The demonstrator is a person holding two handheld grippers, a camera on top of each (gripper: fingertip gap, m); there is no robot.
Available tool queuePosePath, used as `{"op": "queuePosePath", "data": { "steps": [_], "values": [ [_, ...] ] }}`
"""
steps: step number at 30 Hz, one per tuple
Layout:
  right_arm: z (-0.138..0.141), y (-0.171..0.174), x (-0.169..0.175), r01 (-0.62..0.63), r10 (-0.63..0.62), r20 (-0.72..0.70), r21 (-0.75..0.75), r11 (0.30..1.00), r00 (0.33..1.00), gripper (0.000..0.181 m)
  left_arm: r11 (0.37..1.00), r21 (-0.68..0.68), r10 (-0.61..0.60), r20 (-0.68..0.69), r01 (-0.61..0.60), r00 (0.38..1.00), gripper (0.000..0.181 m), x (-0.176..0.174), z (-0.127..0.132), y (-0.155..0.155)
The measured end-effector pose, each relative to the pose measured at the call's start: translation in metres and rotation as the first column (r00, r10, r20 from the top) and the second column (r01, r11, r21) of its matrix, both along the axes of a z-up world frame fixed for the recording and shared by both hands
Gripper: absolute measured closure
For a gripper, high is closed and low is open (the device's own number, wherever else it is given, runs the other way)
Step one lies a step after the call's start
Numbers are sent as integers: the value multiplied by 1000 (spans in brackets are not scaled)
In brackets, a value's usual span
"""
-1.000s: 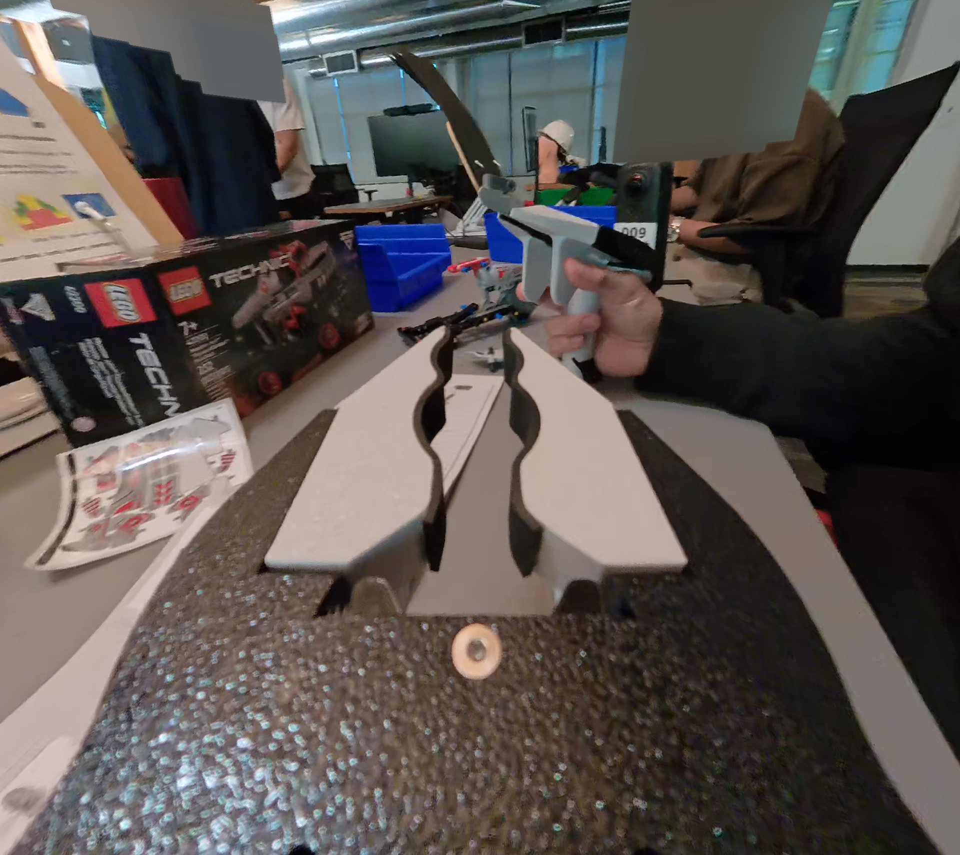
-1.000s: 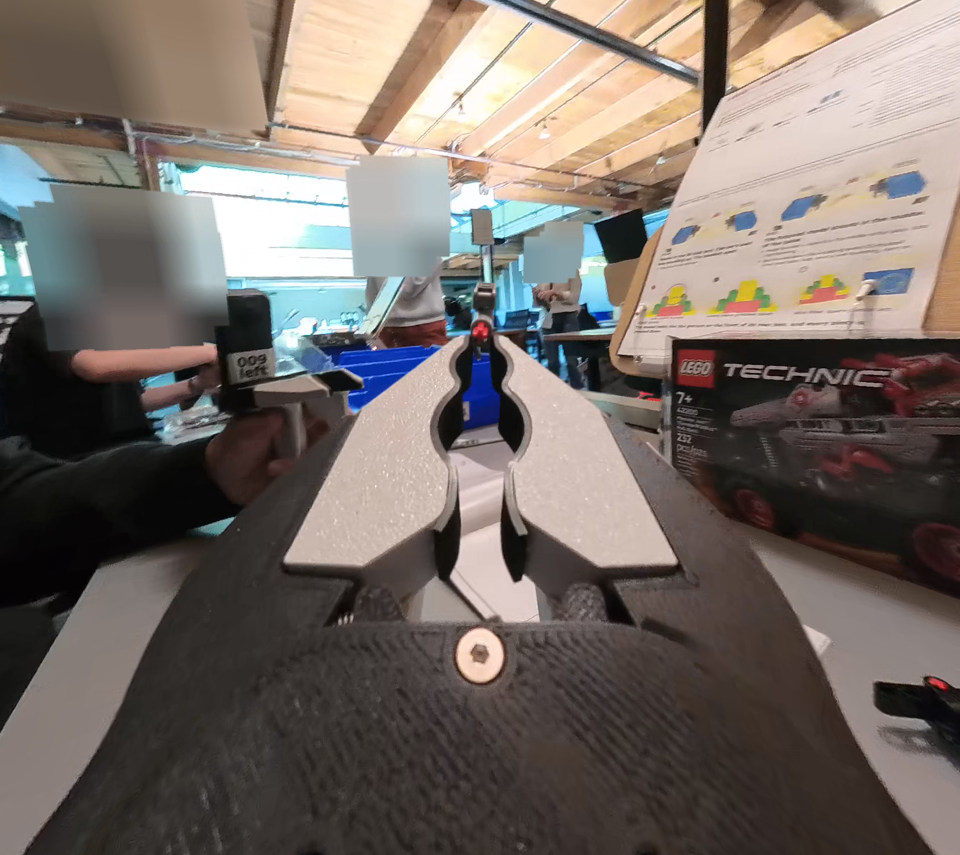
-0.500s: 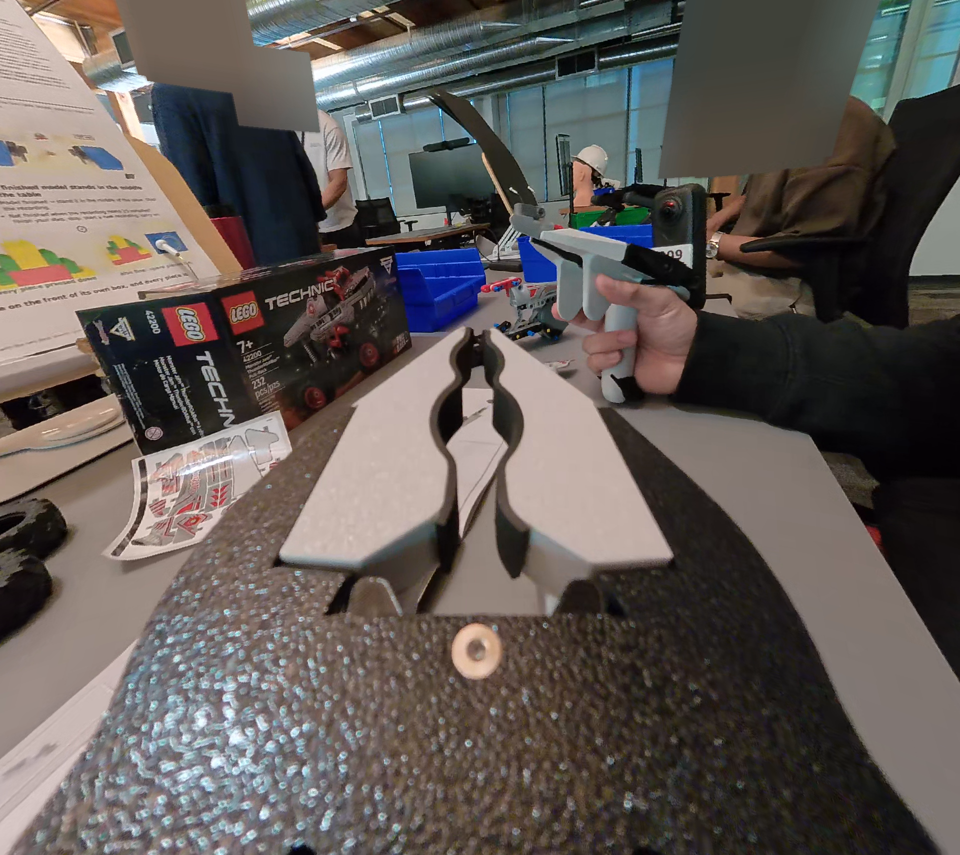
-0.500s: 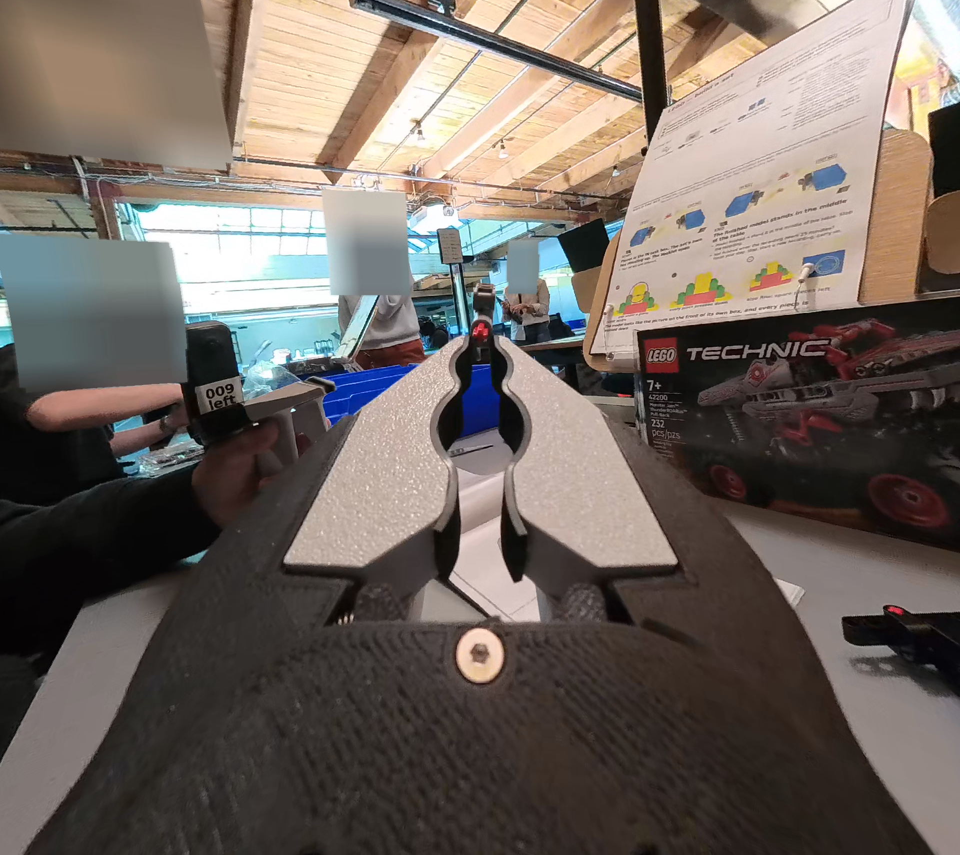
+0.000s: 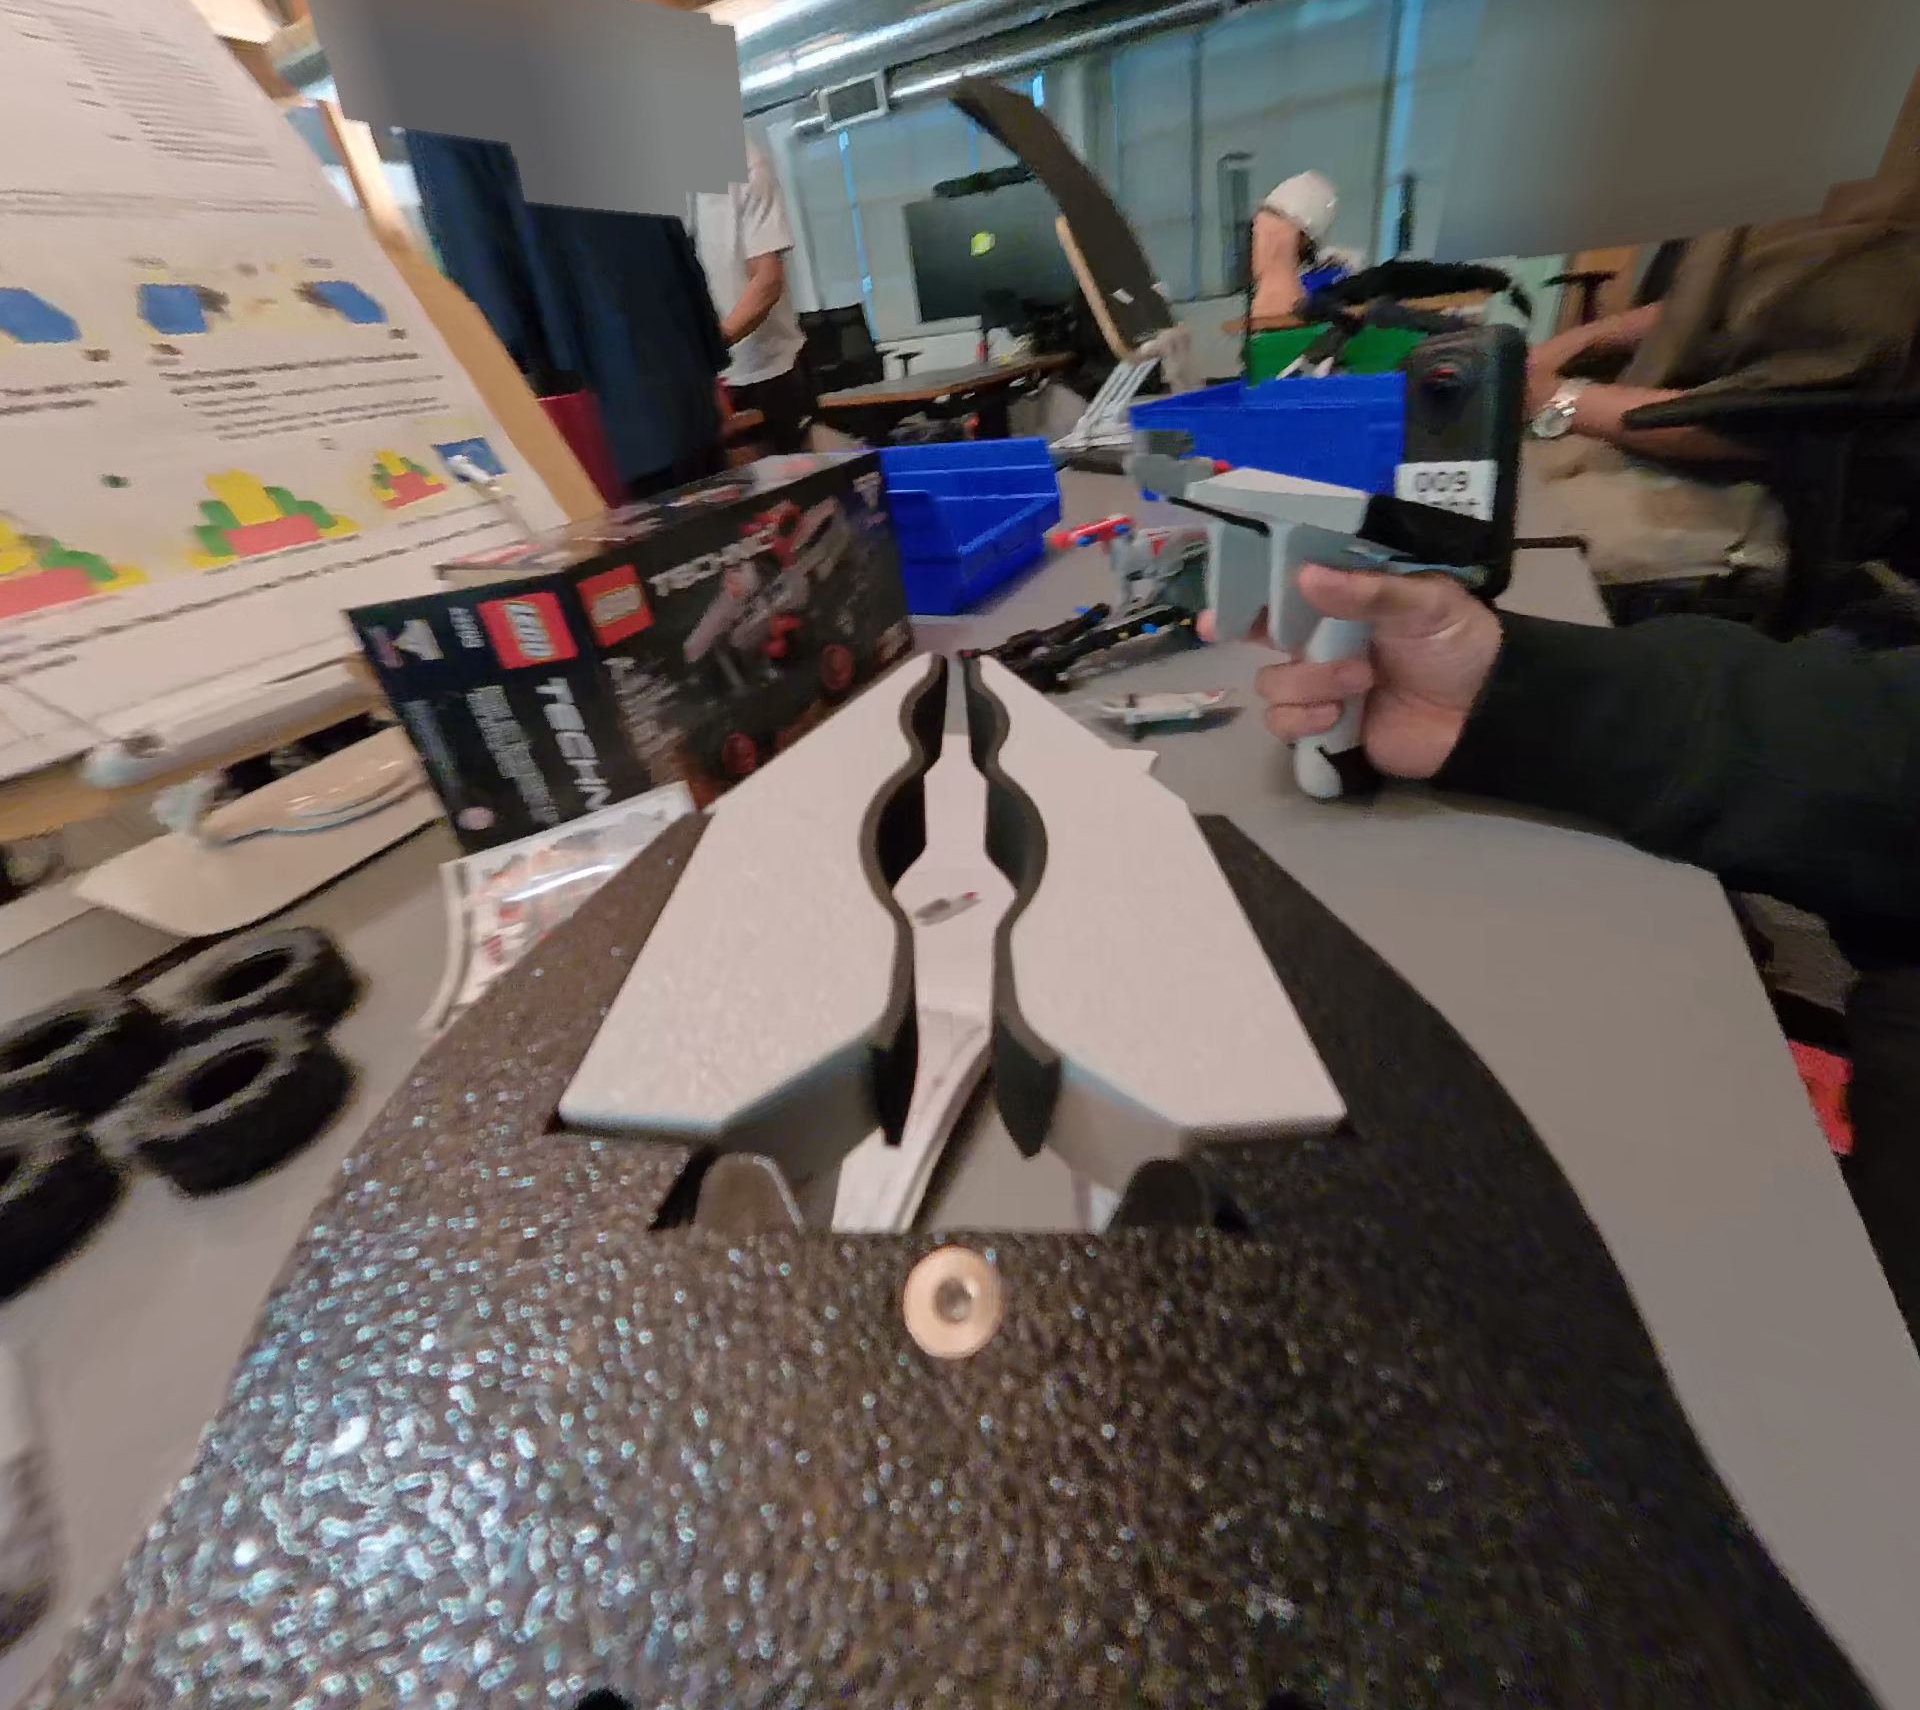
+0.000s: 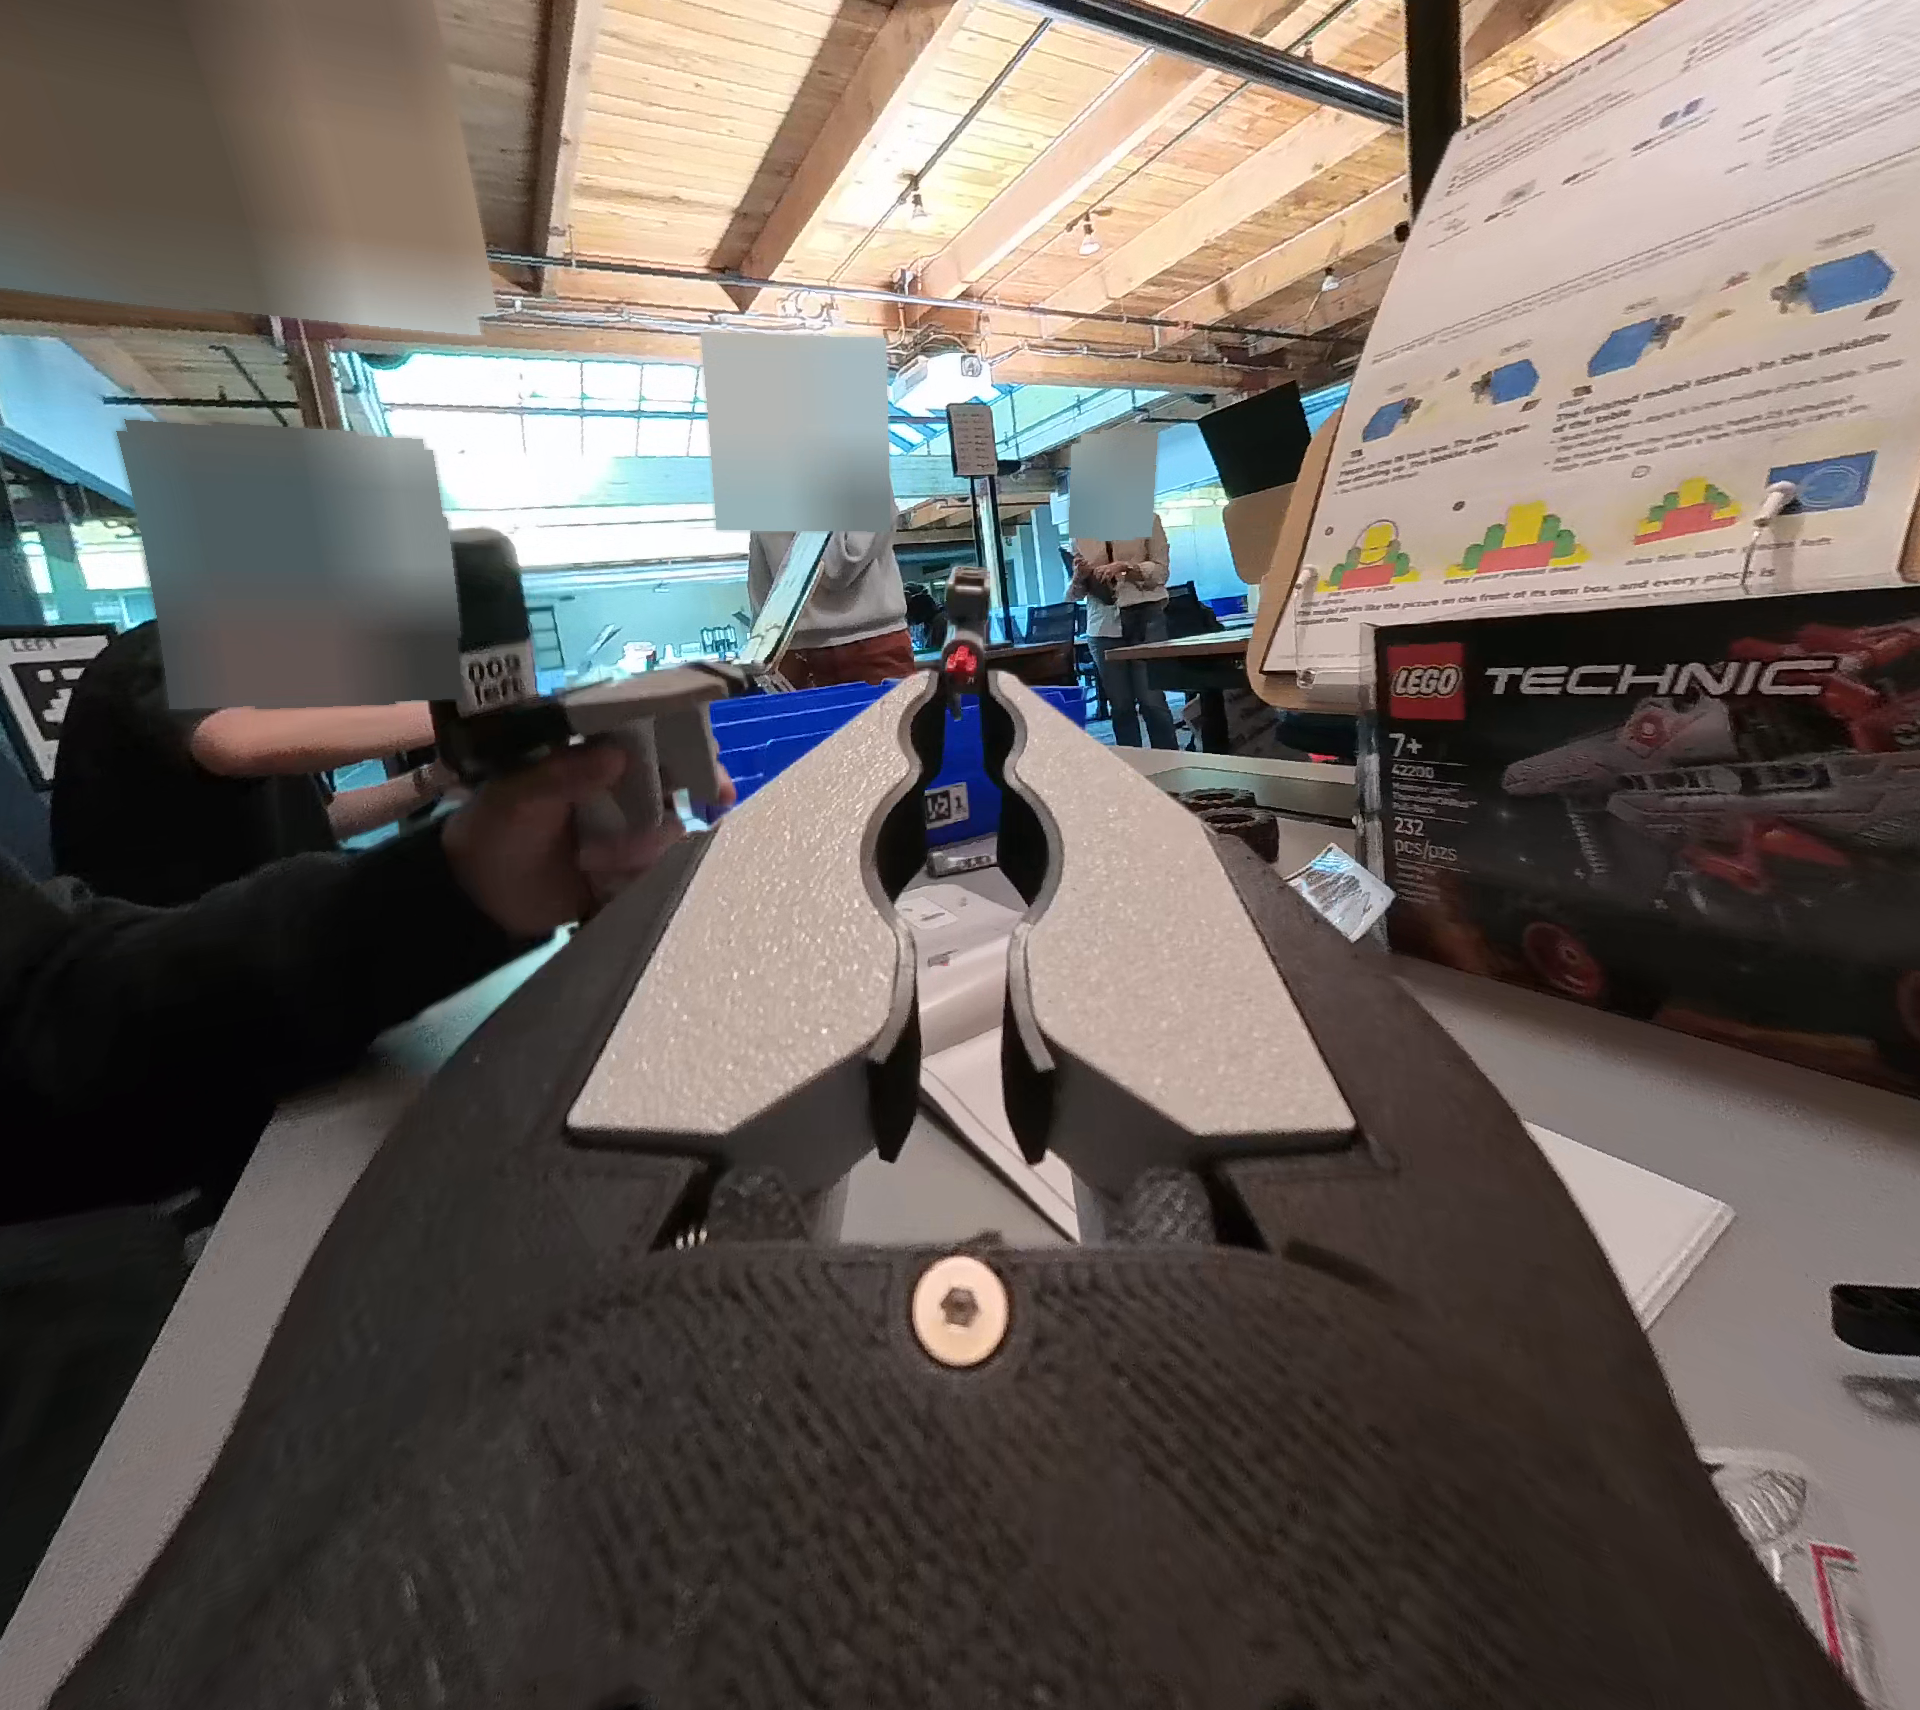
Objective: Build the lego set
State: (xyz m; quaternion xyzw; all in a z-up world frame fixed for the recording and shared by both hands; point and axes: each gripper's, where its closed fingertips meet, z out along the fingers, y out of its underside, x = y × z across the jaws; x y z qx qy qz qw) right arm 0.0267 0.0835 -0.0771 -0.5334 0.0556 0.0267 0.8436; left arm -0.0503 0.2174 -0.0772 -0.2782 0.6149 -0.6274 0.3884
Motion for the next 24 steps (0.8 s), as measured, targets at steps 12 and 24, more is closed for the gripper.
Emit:
{"op": "queuePosePath", "data": {
  "steps": [12, 24],
  "values": [
    [-4, 16, -17, -57, 61, 81, -58, 997, 995, 177, 865, 317, 500, -490, -388, 714, 173, -51, -24, 250],
    [6, 25, -13, -190, 191, -11, 89, 978, 981, 177, 844, 537, 494, -779, 4, 387, 178, -38, -101, 351]
  ]
}}
